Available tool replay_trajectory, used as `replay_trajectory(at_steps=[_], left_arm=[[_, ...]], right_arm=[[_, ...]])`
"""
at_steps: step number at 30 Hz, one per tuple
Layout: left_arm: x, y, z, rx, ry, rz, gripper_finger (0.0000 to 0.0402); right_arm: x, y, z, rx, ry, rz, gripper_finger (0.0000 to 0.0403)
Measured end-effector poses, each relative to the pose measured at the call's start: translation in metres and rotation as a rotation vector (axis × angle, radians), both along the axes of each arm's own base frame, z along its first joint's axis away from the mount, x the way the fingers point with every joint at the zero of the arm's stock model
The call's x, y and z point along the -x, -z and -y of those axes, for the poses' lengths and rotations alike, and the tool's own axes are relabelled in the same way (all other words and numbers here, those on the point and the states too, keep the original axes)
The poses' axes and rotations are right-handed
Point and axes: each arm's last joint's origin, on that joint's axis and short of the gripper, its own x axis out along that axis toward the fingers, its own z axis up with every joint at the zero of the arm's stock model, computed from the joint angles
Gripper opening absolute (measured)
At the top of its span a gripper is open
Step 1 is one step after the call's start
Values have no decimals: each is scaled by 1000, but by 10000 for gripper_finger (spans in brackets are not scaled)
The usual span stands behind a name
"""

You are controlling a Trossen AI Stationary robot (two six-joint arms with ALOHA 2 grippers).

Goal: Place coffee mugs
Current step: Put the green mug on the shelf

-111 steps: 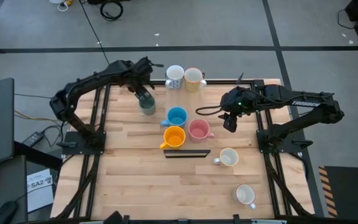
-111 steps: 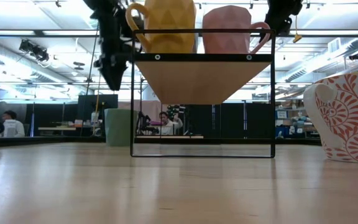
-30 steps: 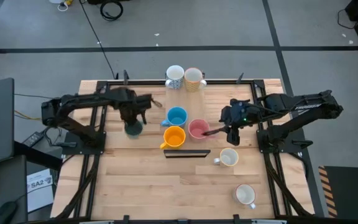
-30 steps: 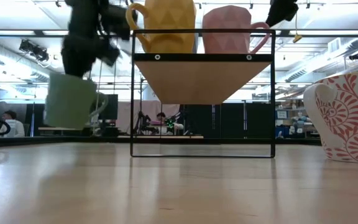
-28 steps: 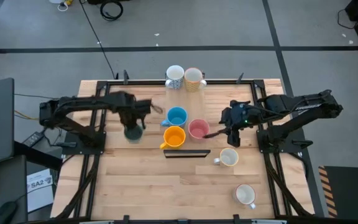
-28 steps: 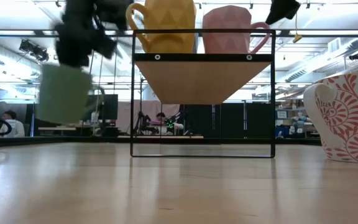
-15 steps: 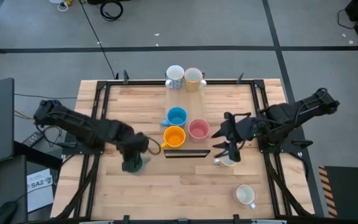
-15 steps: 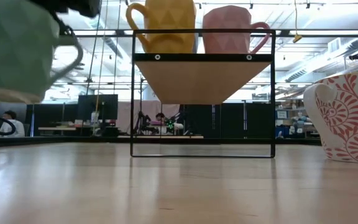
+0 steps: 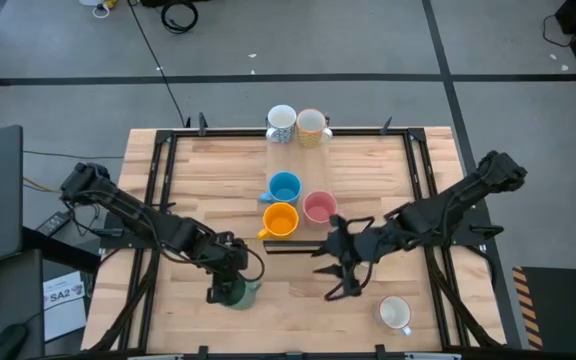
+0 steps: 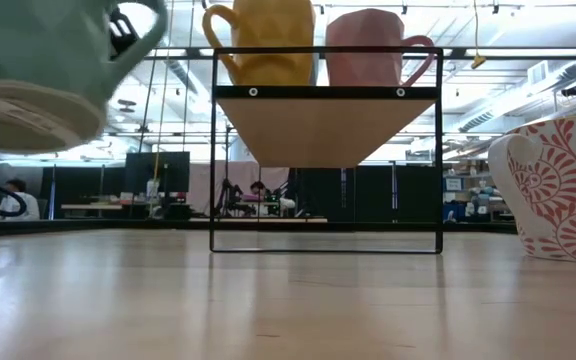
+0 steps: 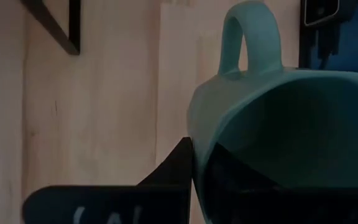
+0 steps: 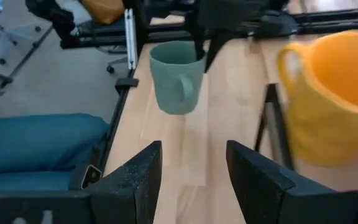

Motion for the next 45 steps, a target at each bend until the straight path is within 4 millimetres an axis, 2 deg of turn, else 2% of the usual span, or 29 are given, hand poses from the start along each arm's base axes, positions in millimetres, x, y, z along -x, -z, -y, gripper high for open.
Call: replay_trajectory(at_steps=[5, 12, 17, 25, 29, 37, 45], left_arm=[[-12, 7, 6, 19, -2, 42, 29], [-21, 1, 11, 97, -33, 138, 29], [-23, -1, 12, 111, -29, 162, 29], [-25, -2, 12, 120, -31, 186, 29], [-28, -5, 13, 129, -38, 228, 29], [-32, -9, 14, 116, -43, 303, 29], [-35, -12, 14, 99, -72, 356, 29]], right_arm=[[-16, 20, -16, 7, -28, -11, 185], [-37, 42, -31, -27, -75, -1, 185], [-52, 52, -37, 15, -113, 71, 185], [-70, 52, -25, -17, -71, 163, 185], [-76, 51, -18, -84, -103, 170, 185], [-79, 51, -10, -223, -128, 126, 184], [-78, 52, -10, -259, -141, 99, 184]])
